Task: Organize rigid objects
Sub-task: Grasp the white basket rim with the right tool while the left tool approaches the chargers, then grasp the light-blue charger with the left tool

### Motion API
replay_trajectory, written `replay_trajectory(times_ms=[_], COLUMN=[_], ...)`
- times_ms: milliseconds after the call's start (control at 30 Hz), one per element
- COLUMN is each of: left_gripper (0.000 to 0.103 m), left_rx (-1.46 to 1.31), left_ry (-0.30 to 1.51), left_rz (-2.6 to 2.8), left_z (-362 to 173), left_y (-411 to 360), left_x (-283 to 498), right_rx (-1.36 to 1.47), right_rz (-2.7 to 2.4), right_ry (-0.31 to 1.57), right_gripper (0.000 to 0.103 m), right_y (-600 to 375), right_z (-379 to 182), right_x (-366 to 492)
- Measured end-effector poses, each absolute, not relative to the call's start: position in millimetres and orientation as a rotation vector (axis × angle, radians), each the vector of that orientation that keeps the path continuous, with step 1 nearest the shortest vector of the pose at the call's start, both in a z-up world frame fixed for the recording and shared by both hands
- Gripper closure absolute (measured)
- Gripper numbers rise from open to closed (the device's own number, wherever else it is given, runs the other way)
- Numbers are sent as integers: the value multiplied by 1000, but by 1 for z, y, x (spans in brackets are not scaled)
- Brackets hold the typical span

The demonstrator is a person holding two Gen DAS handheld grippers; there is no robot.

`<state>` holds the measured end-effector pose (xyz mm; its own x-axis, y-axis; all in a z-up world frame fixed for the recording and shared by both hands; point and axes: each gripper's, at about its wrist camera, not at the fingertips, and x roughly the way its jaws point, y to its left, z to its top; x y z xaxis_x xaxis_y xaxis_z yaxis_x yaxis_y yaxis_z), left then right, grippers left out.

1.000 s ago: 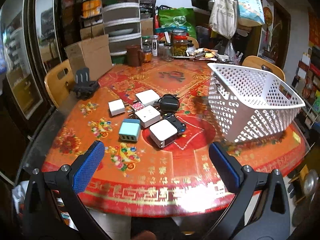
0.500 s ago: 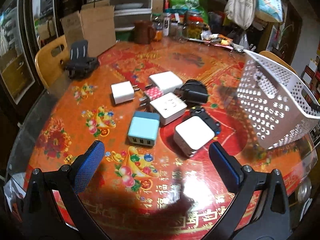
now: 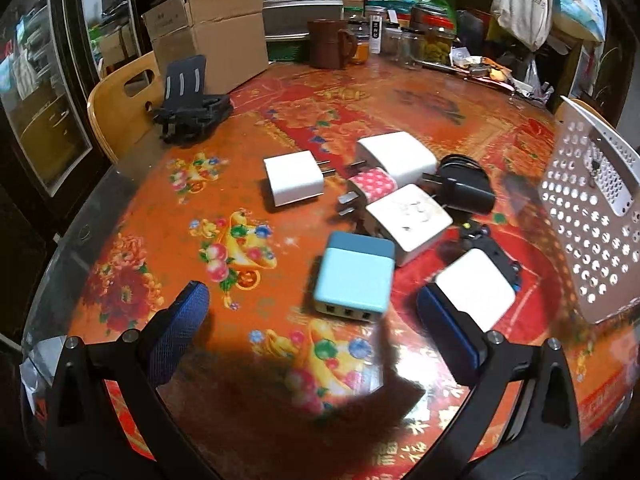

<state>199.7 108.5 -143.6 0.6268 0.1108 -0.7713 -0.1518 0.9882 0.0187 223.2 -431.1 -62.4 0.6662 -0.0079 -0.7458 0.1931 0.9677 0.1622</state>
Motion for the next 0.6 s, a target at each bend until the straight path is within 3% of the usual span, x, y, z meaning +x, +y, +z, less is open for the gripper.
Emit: replay_trajectory(times_ms=[100, 233, 333, 467, 600], left_gripper=[7, 26, 35, 63, 64], left_rx=[-26, 9, -12, -8, 39], left_ry=[897, 927, 924, 916, 899], left_rz=[144, 132, 127, 111, 151], left_z=[-150, -162, -165, -164, -162], left_y=[105, 96, 96, 90, 81], left_x=[206, 221, 227, 231, 226], right_rx=[226, 224, 227, 228, 228], right_rz=[-121, -120, -119, -117, -111], right_ry=[835, 837, 837, 834, 831], right_gripper=[82, 82, 82, 82, 82], right_y=[-430, -431, -431, -431, -431], right_z=[-62, -62, -62, -62, -62], right_x=[224, 224, 224, 224, 224])
